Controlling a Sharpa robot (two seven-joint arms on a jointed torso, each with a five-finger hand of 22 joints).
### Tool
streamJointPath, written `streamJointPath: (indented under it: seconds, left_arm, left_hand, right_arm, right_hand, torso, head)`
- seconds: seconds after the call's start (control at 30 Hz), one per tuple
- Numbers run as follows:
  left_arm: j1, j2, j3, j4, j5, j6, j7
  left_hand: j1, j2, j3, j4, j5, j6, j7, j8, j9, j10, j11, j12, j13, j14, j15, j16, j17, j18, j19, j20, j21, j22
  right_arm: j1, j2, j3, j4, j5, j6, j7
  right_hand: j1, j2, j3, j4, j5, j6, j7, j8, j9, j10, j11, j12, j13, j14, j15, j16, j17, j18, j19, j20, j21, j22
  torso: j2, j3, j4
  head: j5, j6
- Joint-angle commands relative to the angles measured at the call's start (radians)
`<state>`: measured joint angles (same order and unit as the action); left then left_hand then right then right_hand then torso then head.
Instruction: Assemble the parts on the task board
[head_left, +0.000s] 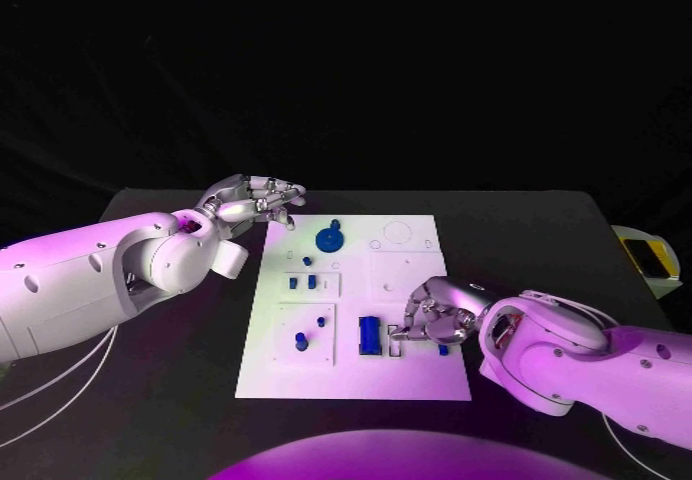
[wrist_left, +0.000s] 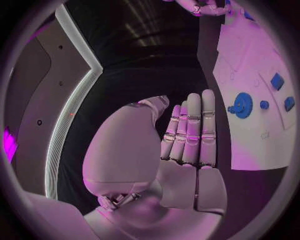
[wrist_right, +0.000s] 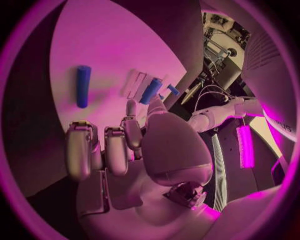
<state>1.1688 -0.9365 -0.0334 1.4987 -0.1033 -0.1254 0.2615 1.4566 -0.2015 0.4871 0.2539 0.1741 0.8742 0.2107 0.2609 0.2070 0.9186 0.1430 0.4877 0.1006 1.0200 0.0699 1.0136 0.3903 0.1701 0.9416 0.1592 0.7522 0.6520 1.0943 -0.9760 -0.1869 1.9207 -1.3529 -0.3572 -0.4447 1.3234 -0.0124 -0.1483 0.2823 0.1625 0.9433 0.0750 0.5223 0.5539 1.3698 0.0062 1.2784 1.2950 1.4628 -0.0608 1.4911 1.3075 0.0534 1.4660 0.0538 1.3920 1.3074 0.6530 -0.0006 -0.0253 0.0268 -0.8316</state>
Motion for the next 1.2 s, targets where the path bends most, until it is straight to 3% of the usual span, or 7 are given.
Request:
streamJointPath:
  seconds: [0.03,0.27,0.47,0.77,1.2]
  left_arm:
    - [0.001,0.001,0.001,0.003,0.005,0.012,0.014]
    - [0.001,0.002,0.001,0.004,0.005,0.013,0.018]
    - [0.001,0.004,0.001,0.005,0.005,0.011,0.021]
    - [0.001,0.003,0.001,0.005,0.005,0.011,0.021]
    - [0.001,0.001,0.001,0.006,0.005,0.013,0.018]
  left_hand:
    - [-0.001,0.003,0.001,0.004,-0.004,-0.006,0.001,-0.002,0.002,-0.009,0.0,0.003,0.001,-0.006,-0.001,0.0,0.001,0.013,0.004,0.003,-0.006,-0.001]
    - [0.0,0.002,0.001,0.004,-0.004,-0.006,0.001,-0.002,0.002,-0.009,0.0,0.004,0.001,-0.006,-0.001,0.0,0.001,0.013,0.004,0.003,-0.007,-0.002]
    - [0.0,0.002,0.001,0.004,-0.004,-0.006,0.001,-0.002,0.002,-0.009,0.0,0.004,0.001,-0.006,-0.001,0.0,0.001,0.013,0.004,0.003,-0.007,-0.002]
    - [0.0,0.002,0.001,0.004,-0.004,-0.006,0.001,-0.002,0.002,-0.009,0.0,0.004,0.001,-0.006,-0.001,0.0,0.001,0.013,0.004,0.003,-0.007,-0.002]
    - [0.0,0.002,0.001,0.004,-0.004,-0.006,0.001,-0.002,0.002,-0.009,0.0,0.004,0.001,-0.006,-0.001,0.0,0.001,0.013,0.004,0.003,-0.007,-0.002]
  right_arm:
    - [0.016,-0.043,0.002,0.017,0.047,-0.059,0.023]
    - [0.025,-0.13,0.0,0.021,0.026,-0.039,0.019]
    - [0.001,-0.16,-0.004,0.016,-0.037,-0.032,0.009]
    - [-0.048,-0.156,-0.006,0.003,-0.094,-0.018,-0.004]
    - [-0.075,-0.119,-0.006,-0.017,-0.113,-0.023,-0.009]
  right_hand:
    - [0.025,0.006,0.001,-0.009,0.007,-0.01,0.0,-0.002,0.001,0.004,-0.005,-0.007,-0.006,0.079,-0.002,0.004,0.122,-0.017,0.037,-0.006,-0.004,0.215]
    - [0.047,0.002,-0.001,-0.011,-0.004,-0.01,0.0,-0.004,0.002,0.002,-0.005,-0.01,-0.007,0.08,-0.002,0.005,0.126,-0.018,0.04,-0.006,0.003,0.217]
    - [0.053,-0.003,-0.005,-0.01,-0.011,-0.013,0.002,-0.007,0.001,-0.001,-0.003,-0.014,-0.01,0.08,-0.001,0.006,0.127,-0.018,0.039,-0.006,0.003,0.217]
    - [0.052,-0.005,-0.012,-0.001,-0.019,-0.022,0.008,-0.017,-0.002,-0.01,0.001,-0.028,-0.021,0.079,0.003,0.004,0.124,-0.017,0.036,-0.004,-0.006,0.214]
    - [0.051,-0.004,-0.016,0.002,-0.022,-0.023,0.009,-0.019,-0.003,-0.011,0.003,-0.029,-0.022,0.079,0.004,0.004,0.125,-0.017,0.035,-0.003,-0.006,0.214]
  torso:
    - [-0.002,-0.0013,-0.0025]
    - [0.0,-0.0003,-0.0024]
    - [0.0,-0.0002,-0.0021]
    - [0.001,0.0005,-0.0004]
    - [0.001,0.0007,-0.0003]
  head:
    - [-0.005,0.001]
    - [-0.015,0.006]
    - [-0.019,0.004]
    - [-0.018,0.0]
    - [-0.017,-0.003]
